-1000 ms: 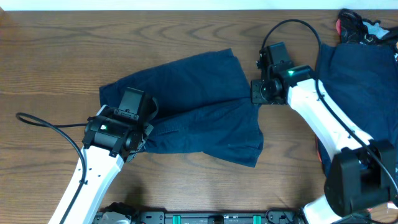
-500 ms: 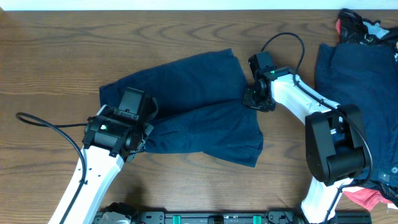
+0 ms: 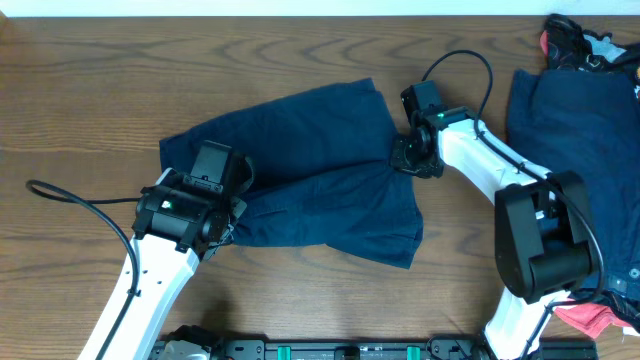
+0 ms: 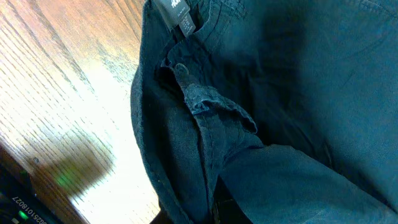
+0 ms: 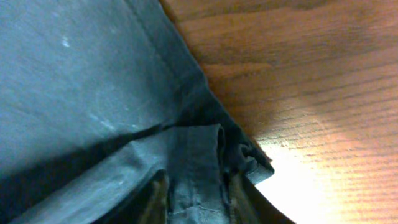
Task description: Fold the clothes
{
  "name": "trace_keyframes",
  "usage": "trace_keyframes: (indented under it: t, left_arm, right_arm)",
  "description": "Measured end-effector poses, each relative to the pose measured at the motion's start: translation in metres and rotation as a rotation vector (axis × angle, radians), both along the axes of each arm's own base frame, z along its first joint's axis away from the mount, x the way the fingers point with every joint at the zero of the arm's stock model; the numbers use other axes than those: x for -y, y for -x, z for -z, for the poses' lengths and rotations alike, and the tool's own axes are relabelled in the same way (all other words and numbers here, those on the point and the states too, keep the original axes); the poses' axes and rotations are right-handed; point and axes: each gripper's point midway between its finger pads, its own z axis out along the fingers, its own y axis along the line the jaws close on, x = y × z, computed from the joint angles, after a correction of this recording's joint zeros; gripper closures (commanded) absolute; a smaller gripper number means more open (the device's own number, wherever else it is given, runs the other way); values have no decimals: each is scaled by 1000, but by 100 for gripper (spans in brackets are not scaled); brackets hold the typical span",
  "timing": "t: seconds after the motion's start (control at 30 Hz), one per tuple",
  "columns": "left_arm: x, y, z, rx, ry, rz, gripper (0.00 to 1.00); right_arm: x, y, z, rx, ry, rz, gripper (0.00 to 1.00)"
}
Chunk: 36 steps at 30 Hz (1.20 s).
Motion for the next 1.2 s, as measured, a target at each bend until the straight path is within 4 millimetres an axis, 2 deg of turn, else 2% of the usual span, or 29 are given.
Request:
trace_keyframes:
  t: [0.1,0.13,0.17,0.2,0.43,0.6,0.67,0.73,0.9,0.97,1.07,1.2]
  left_arm:
    - [0,0,0,0,-1,3,94]
    - [0,0,0,-1,-1,3,94]
    - [0,0,0,-1,-1,3,94]
    - [0,0,0,-1,-1,3,94]
    - [0,0,0,-1,-2,5,94]
    - [0,0,0,-1,-2,6,94]
    - [0,0,0,-1,-2,6,94]
    - [0,0,0,-1,-2,6,94]
    - [0,0,0,0,-2,6,94]
    - [0,0,0,0,-2,6,94]
    - [0,-4,-1,14,3,2,94]
    - [-1,-22,-6,88,26,-26,94]
  right_arm:
    - [0,2,-3,-2,-2,4,83]
    - [1,3,-3,-8,0,5,88]
    - [1,4,-3,-12,2,3,96]
    - [1,5,-3,-14,2,3,99]
    - [2,9,-2,-32,6,-3,99]
    - [7,26,-8,-83,27,-31,98]
    - [8,26,-23,-62,25,-47,99]
    - [6,18,-50,9,15,-64,99]
    - [1,-8,-147,295,-28,-119,99]
    - [2,-9,-173,367,-31,-131,99]
    - [0,-16,-183,426,-27,-163,99]
    - [-9,-46,-189,546,-10,-236,99]
